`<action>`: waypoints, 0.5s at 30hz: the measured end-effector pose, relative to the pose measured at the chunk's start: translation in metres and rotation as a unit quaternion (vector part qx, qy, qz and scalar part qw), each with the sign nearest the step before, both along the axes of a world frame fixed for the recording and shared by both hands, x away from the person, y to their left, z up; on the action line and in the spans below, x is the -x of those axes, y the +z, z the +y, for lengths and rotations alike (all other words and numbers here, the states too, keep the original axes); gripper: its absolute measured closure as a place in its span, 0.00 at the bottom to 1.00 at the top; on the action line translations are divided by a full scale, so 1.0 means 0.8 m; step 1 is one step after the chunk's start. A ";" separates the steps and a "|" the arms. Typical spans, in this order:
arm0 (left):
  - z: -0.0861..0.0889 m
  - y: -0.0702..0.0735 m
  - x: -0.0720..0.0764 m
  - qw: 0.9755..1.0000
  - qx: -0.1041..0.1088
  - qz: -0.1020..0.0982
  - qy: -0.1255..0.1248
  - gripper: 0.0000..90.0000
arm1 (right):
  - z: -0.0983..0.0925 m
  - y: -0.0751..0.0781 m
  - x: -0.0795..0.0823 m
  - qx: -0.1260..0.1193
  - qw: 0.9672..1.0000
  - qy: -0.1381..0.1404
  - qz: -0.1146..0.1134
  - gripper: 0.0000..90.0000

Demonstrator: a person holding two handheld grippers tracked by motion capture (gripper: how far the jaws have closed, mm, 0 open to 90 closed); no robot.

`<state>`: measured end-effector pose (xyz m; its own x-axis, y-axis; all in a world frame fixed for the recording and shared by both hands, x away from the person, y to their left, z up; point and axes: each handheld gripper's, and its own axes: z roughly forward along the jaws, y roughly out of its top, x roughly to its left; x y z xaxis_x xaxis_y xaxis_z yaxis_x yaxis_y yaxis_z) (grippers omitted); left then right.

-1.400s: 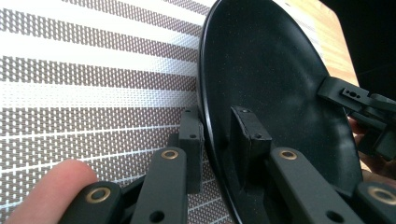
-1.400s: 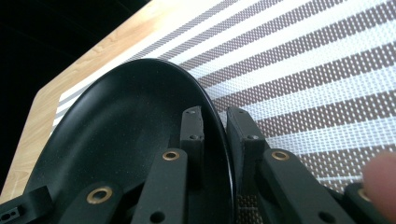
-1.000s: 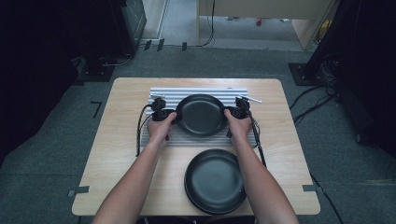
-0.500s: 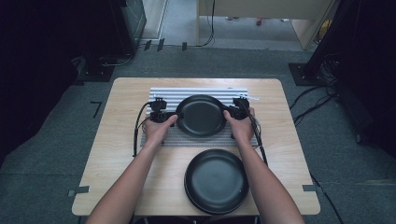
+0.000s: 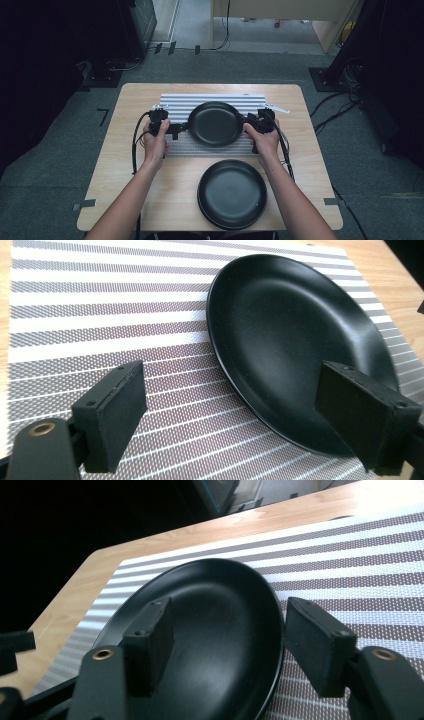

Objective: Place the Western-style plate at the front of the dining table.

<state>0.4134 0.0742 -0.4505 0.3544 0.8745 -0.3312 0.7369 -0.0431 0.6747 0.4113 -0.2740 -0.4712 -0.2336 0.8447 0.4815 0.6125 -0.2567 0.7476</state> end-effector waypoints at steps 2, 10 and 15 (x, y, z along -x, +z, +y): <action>0.004 0.004 0.011 1.000 0.004 -0.007 -0.010 0.12 | -0.005 0.001 0.010 0.009 1.000 -0.002 -0.009 0.40; 0.021 0.005 0.027 1.000 0.011 -0.010 -0.007 0.11 | -0.025 -0.003 0.034 0.006 1.000 0.000 -0.006 0.40; 0.027 0.002 0.042 1.000 0.006 -0.014 -0.021 0.11 | -0.036 -0.010 0.050 0.028 1.000 0.005 0.002 0.40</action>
<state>0.3799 0.0961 -0.4490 0.3996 0.8545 -0.3319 0.7161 -0.0649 0.6950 0.3713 -0.3024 -0.4793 -0.2402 0.8683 0.4340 0.6173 -0.2084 0.7586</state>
